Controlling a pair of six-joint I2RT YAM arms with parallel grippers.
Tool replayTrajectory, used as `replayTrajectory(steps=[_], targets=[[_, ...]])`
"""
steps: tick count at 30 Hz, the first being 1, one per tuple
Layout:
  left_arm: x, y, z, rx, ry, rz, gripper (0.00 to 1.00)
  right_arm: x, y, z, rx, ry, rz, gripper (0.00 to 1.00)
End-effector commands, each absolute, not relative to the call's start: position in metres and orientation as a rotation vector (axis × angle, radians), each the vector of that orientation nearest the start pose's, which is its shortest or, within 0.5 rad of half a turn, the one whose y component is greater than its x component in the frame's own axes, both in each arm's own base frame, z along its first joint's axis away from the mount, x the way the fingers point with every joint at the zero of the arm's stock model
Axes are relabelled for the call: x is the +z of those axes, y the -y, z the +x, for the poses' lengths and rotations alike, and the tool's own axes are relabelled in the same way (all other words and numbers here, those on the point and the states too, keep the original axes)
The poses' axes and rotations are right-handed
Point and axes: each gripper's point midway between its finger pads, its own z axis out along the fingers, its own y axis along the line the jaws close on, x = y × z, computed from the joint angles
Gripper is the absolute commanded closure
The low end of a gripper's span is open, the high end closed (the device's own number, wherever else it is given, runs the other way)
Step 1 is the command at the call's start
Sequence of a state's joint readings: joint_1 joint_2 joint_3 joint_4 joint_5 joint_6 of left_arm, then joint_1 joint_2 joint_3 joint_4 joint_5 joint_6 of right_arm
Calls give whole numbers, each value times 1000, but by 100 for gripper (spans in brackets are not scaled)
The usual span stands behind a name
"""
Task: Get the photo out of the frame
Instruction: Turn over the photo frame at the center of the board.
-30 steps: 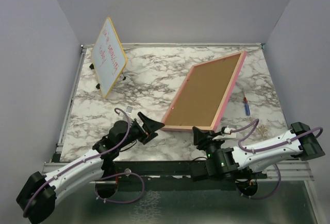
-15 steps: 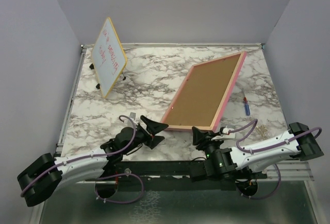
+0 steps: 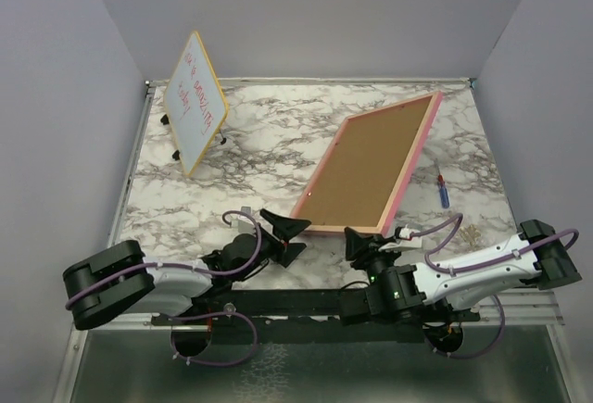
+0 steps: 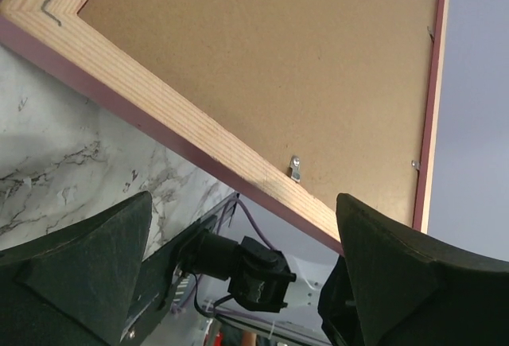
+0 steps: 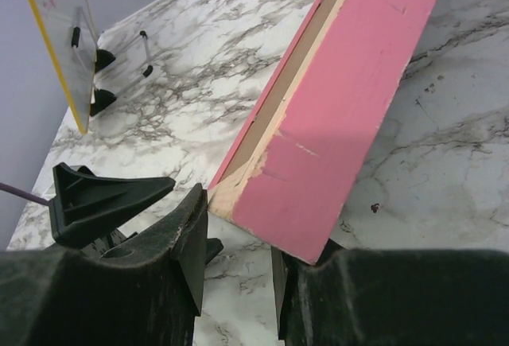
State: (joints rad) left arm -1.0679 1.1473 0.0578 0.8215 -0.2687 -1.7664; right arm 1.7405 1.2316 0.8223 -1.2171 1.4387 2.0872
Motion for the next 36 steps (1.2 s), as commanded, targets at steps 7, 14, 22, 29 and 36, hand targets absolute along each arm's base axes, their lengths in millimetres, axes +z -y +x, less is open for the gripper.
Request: replayTrajectory(steps=[7, 14, 22, 29, 36], targets=[[131, 299, 183, -1786, -1786, -1059, 11, 160, -234, 121, 649, -1833, 620, 91], [148, 302, 187, -1981, -1604, -1122, 30, 161, -234, 121, 658, -1837, 619, 91], [146, 293, 188, -1948, -1566, -1140, 47, 151, -230, 120, 651, -1858, 630, 90], [149, 299, 188, -1978, -1564, -1141, 56, 149, -230, 119, 652, -1860, 632, 87], [156, 292, 190, -1966, -1524, -1135, 72, 148, -229, 118, 652, -1876, 641, 74]])
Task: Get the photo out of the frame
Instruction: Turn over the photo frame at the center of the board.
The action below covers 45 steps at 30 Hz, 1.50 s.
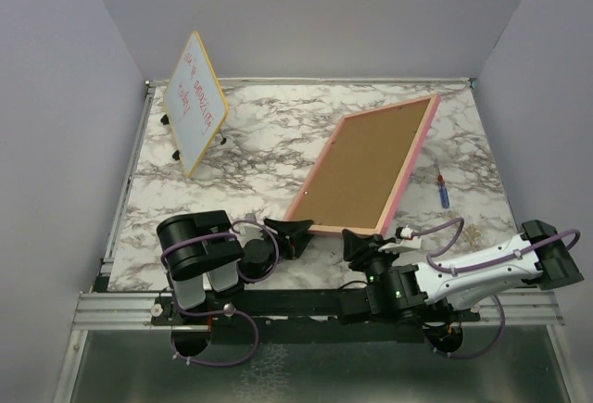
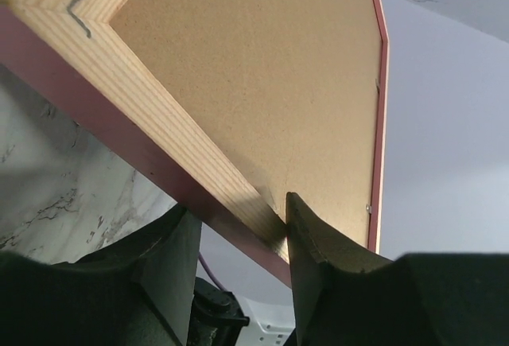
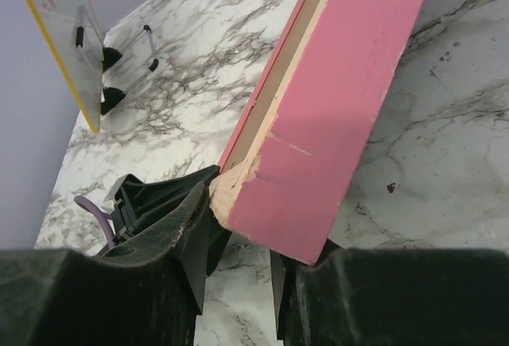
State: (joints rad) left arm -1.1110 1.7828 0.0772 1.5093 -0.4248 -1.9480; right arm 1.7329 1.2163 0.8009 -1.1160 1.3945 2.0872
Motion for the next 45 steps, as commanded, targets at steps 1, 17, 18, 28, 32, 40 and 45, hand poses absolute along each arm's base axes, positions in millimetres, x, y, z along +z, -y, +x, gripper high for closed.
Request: replayTrajectory(steps=[1, 17, 18, 28, 32, 40, 45], targets=[[155, 291, 190, -1957, -1525, -1135, 72, 149, -229, 118, 659, -1880, 643, 69], [142, 291, 191, -1931, -1554, -1175, 82, 165, -202, 127, 772, -1819, 714, 44], [142, 288, 191, -1923, -1550, -1168, 82, 165, -194, 129, 754, -1815, 716, 43], [117, 290, 185, -1860, -1657, -1149, 70, 166, -149, 135, 448, -1951, 576, 37], [114, 281, 185, -1818, -1656, -1141, 63, 174, -147, 138, 380, -1955, 492, 36], [106, 283, 182, -1799, -1696, -1126, 50, 176, -147, 146, 270, -1988, 414, 35], [104, 266, 177, -1734, -1705, -1100, 43, 175, -156, 167, 152, -2048, 303, 35]])
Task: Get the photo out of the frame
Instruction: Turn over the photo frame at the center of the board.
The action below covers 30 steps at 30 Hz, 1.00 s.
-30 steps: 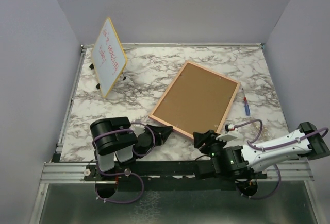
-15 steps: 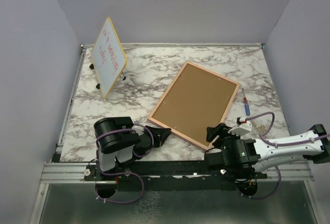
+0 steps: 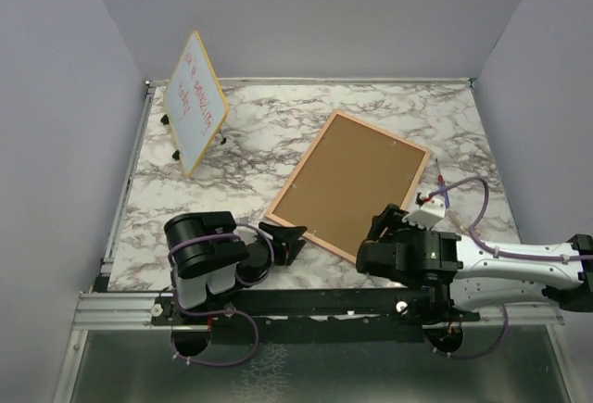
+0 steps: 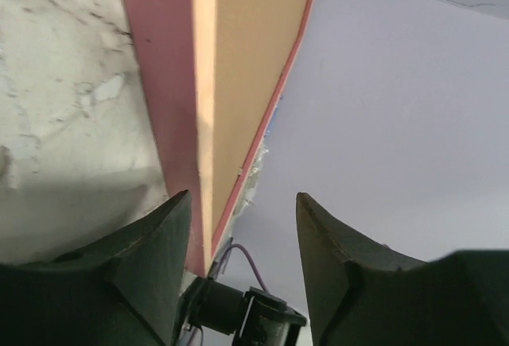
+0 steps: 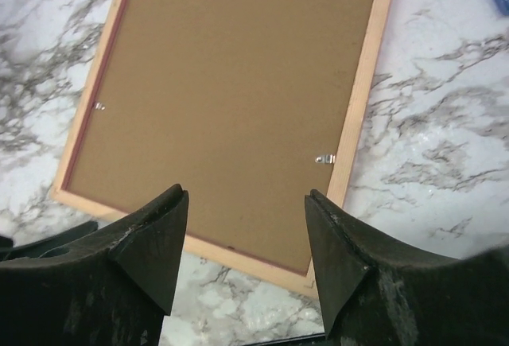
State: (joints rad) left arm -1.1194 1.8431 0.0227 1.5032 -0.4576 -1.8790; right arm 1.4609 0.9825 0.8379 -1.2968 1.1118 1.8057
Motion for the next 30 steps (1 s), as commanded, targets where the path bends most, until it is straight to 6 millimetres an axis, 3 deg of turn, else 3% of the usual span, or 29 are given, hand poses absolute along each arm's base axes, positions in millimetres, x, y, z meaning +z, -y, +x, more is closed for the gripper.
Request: replayTrajectory(steps=[1, 4, 8, 13, 15, 17, 20, 25, 30], targets=[[100, 264, 175, -1709, -1731, -1091, 43, 175, -160, 173, 151, -2060, 290, 35], [93, 265, 170, -1668, -1790, -1054, 41, 172, -165, 192, 163, -2105, 264, 34], [79, 256, 163, -1577, -1870, -1024, 39, 167, -156, 211, 184, -2126, 305, 31], [63, 251, 161, -1313, -2031, -865, 29, 152, -146, 229, 323, -2178, 389, 26], [76, 244, 170, -1130, -2055, -759, 16, 146, -143, 230, 362, -2178, 424, 26], [96, 230, 178, -1003, -2026, -670, 8, 137, -138, 228, 356, -2176, 457, 23], [130, 218, 186, -958, -1941, -554, 4, 129, -128, 227, 341, -2188, 491, 20], [154, 207, 204, -707, -1990, -289, 1, 109, -115, 233, 381, -2240, 553, 19], [185, 220, 233, -540, -2063, -22, 1, 107, -126, 241, 478, -2288, 528, 15]])
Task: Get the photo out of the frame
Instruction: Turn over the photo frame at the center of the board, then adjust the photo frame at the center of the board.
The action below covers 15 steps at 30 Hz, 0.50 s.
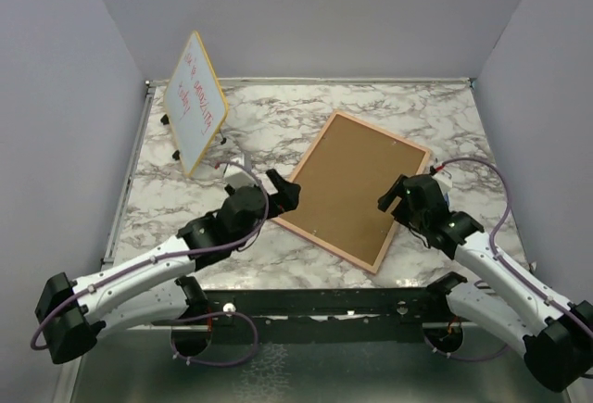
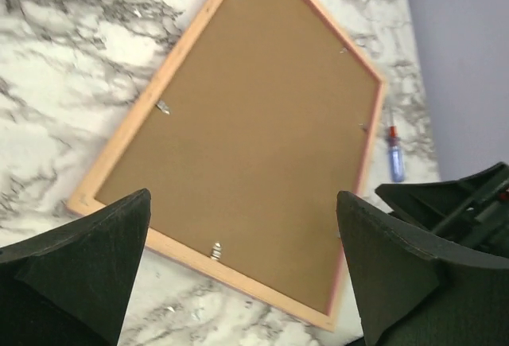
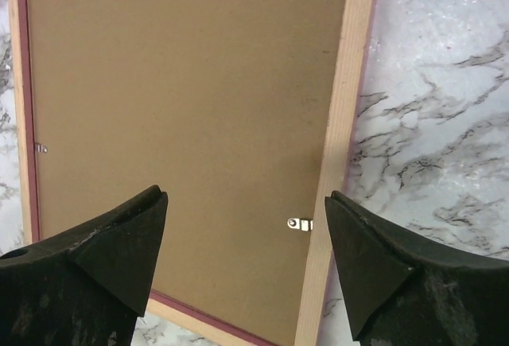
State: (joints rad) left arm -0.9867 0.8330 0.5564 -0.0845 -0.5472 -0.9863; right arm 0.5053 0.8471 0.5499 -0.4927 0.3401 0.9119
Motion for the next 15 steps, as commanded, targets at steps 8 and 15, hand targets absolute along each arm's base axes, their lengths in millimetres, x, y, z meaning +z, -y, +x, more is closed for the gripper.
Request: replayTrajectory(steps=[8, 15], targets=[[186, 236, 284, -451, -2222, 215, 1, 119, -106, 245, 291, -2330, 667, 9], [164, 255, 310, -485, -2336, 385, 4, 102, -69, 228, 6, -2357, 848, 10]])
